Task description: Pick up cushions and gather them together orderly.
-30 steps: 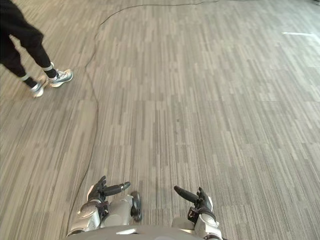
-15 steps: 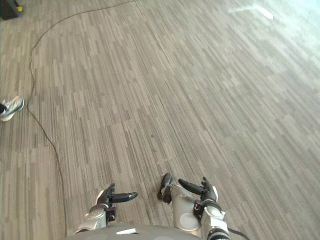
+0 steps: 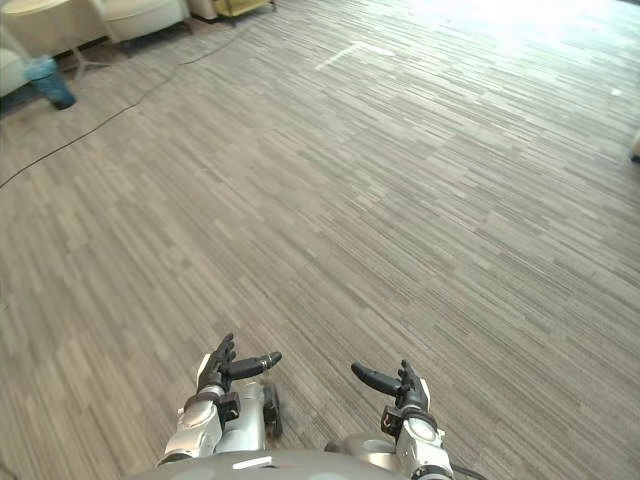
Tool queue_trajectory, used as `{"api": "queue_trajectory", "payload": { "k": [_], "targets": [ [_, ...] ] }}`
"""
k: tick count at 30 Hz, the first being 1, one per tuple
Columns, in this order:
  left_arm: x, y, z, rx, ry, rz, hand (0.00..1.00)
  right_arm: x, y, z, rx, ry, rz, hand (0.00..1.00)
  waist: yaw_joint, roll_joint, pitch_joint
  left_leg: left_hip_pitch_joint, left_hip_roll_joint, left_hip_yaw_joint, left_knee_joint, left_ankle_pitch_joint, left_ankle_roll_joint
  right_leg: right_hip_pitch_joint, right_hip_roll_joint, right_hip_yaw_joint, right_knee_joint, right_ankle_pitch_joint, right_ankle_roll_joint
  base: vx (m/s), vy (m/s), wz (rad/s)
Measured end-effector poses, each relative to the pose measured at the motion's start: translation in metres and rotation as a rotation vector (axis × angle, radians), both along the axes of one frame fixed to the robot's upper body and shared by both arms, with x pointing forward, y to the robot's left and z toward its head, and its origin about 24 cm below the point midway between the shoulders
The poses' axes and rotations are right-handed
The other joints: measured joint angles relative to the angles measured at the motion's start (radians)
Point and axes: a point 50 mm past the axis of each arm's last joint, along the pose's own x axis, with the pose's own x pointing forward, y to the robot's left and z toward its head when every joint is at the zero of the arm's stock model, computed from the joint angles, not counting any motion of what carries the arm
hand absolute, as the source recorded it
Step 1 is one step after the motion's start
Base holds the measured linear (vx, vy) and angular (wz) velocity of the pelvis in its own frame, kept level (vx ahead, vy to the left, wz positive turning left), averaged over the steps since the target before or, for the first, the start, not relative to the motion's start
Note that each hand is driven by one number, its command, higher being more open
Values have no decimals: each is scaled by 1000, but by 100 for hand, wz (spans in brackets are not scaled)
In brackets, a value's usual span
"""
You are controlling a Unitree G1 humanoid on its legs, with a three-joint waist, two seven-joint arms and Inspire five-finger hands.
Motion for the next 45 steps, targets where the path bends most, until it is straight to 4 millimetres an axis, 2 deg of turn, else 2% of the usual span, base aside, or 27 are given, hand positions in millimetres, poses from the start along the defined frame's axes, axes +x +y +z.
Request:
{"api": "queue_trajectory", "payload": {
  "k": [2,3,4,5,8,10,12,13,14,15,16,18,20,23,24,27,30,32,34,35,36,39,40,42,43,44,45],
  "targets": [
    [-4,9,-2,26,24,5,100,-5,6,-2,14,12,-3,100,-2,-34,-24,-1,-12,27,57,-30,23,-52,-28,11,129,-25,42,621,272,-81],
    [-7,18,-3,50,42,7,100,-9,9,-3,26,19,-5,100,0,-68,-36,32,-24,76,86,-94,41,-141,-56,-2,355,-26,67,685,289,-92],
    [-14,25,-7,71,80,5,100,-8,10,-3,25,16,10,100,-10,-89,-31,113,-44,127,108,-174,59,-279,-118,-59,712,78,232,789,317,-89],
    [-16,25,-8,73,95,1,100,-8,9,-3,25,14,12,100,-15,-88,-31,139,-48,136,113,-192,62,-310,-138,-81,785,96,249,556,219,-66],
    [-26,19,-15,75,150,-21,100,2,0,3,-14,-25,57,100,-31,-46,-19,330,-31,204,74,-277,64,-467,-228,-241,991,49,148,534,173,-67],
    [-30,20,-17,79,169,-23,100,20,3,10,-39,-88,112,100,-52,-32,-9,478,-6,256,-60,-275,48,-614,-221,-383,805,14,94,612,82,-56],
    [-33,16,-19,83,189,-58,100,23,3,11,-40,-94,116,100,-60,-31,-8,535,4,274,-109,-274,46,-653,-195,-425,610,27,90,591,-17,-24],
    [-33,14,-21,88,203,-104,100,24,3,11,-44,-92,128,100,-75,-36,-7,588,2,283,-160,-274,46,-670,-164,-440,315,125,82,633,-115,4],
    [-36,13,-22,88,216,-120,100,21,1,9,-44,-74,130,100,-97,-42,-2,633,-10,271,-197,-273,44,-656,-148,-429,172,329,50,646,-135,18],
    [-37,14,-23,93,222,-126,100,19,0,7,-45,-61,131,100,-109,-41,-3,646,-14,257,-205,-270,40,-639,-144,-429,152,417,11,641,-138,-2],
    [-34,9,-23,84,218,-139,100,24,-4,8,-51,-60,138,100,-99,-15,10,658,6,241,-207,-246,21,-639,-114,-423,185,401,-48,609,-155,-28],
    [-28,-1,-22,67,201,-164,100,28,-10,10,-40,-75,71,100,-110,-7,35,694,-7,185,-167,-150,-44,-651,-139,-402,353,242,-63,589,-186,-34],
    [-27,-5,-22,55,195,-155,100,24,-13,10,-45,-67,68,100,-112,7,28,676,27,153,-35,-129,-78,-609,-128,-415,380,170,-62,426,-181,1],
    [-22,-10,-19,17,159,-101,100,21,-14,12,-56,-78,82,100,-103,44,22,446,148,45,525,-23,-162,-493,-50,-417,324,105,-59,398,-187,-15],
    [-22,-7,-17,10,139,-75,100,21,-14,11,-54,-74,83,100,-100,56,19,337,199,49,747,-69,-170,-423,-5,-399,273,99,-67,305,-82,-54],
    [-18,4,-11,34,102,-58,100,13,-8,7,-38,-46,79,100,-90,17,26,203,200,111,802,-175,-113,-257,16,-354,147,93,-90,413,-49,-44],
    [-10,3,-6,38,50,-60,100,6,-7,3,-33,-9,74,100,-59,10,26,90,143,198,480,-248,-37,-119,8,-289,15,117,-62,469,11,-52],
    [-6,1,-4,35,33,-62,100,5,-6,1,-32,8,78,100,-41,9,27,53,41,155,88,-179,-54,-50,-18,-239,-58,117,-43,541,141,-77],
    [-8,0,-5,35,41,-70,100,8,-10,2,-53,11,103,100,-29,44,26,10,30,120,-107,-98,-70,2,-4,-182,-120,107,-17,581,218,-86],
    [-13,3,-9,38,71,-66,100,5,-11,0,-57,28,114,100,-16,52,24,-1,34,112,-98,-15,-11,51,-9,-143,-139,83,12,340,146,-73],
    [-14,5,-9,37,78,-58,100,4,-11,-1,-57,33,113,100,-13,52,16,4,27,113,-85,29,-1,65,-19,-132,-137,76,24,486,199,-62],
    [-17,13,-10,56,91,-48,100,-4,-4,-4,-37,53,106,100,-13,-3,-15,6,-26,119,-20,26,72,-16,-88,-122,80,41,82,639,248,-24],
    [-18,19,-10,74,99,-62,100,-9,0,-7,-23,71,102,100,-15,-42,-23,41,-64,134,-8,-20,89,-88,-134,-127,299,29,120,689,258,1],
    [-22,26,-12,102,132,-87,100,-13,3,-9,-7,83,96,100,-34,-83,-26,144,-128,130,5,-114,114,-216,-200,-140,682,229,273,652,192,22],
    [-25,26,-14,104,154,-96,100,-11,3,-8,-14,74,105,100,-44,-78,-19,206,-140,124,3,-154,118,-268,-230,-173,828,298,233,707,156,15],
    [-28,23,-16,97,174,-99,100,-6,-1,-5,-29,49,134,100,-48,-64,-16,308,-141,116,-31,-197,114,-365,-256,-235,977,199,107,563,107,8],
    [-29,21,-17,98,179,-107,100,-4,-2,-4,-34,39,135,100,-51,-57,-16,335,-139,109,-48,-206,114,-396,-256,-253,990,177,94,560,89,9]
  ]
}}
